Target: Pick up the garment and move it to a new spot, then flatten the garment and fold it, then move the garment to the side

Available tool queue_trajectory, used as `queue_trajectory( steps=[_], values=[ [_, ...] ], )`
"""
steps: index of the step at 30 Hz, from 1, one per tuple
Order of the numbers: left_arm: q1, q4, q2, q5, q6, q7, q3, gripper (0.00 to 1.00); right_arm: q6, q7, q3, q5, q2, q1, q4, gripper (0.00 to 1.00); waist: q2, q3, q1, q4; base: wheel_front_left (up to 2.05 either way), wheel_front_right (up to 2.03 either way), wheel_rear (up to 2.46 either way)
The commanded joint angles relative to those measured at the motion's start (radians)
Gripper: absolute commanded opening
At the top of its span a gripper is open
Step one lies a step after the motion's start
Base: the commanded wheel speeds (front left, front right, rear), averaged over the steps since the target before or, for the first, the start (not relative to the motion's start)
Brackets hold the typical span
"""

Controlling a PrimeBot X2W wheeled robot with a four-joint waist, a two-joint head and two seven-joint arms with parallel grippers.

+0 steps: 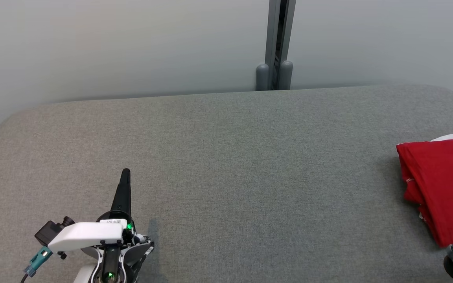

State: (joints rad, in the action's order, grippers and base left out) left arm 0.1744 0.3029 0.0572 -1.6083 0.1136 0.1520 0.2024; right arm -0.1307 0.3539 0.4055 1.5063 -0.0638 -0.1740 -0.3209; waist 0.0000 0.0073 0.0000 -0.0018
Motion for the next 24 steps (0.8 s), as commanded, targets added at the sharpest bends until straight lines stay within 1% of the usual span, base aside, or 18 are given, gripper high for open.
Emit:
queue_trajectory(
  steps=[1,8,24],
  values=[
    [0.021,0.005,0.001,-0.017,0.011,0.004,-0.006,0.00,0.000,0.010,0.006,0.022,-0.009,-0.012,-0.005,0.00,0.0000,0.000,0.0000,0.000,0.00,0.00,0.00],
    [0.030,0.015,-0.008,-0.056,0.024,0.006,-0.010,0.00,0.000,0.022,0.018,0.065,-0.010,-0.022,-0.019,0.00,0.0000,0.001,0.0000,0.002,0.00,0.00,0.00],
    [0.027,0.014,-0.008,-0.052,0.023,0.005,-0.009,0.00,0.000,0.021,0.017,0.060,-0.009,-0.022,-0.017,0.00,0.0000,0.001,0.0000,0.002,0.00,0.00,0.00]
  ],
)
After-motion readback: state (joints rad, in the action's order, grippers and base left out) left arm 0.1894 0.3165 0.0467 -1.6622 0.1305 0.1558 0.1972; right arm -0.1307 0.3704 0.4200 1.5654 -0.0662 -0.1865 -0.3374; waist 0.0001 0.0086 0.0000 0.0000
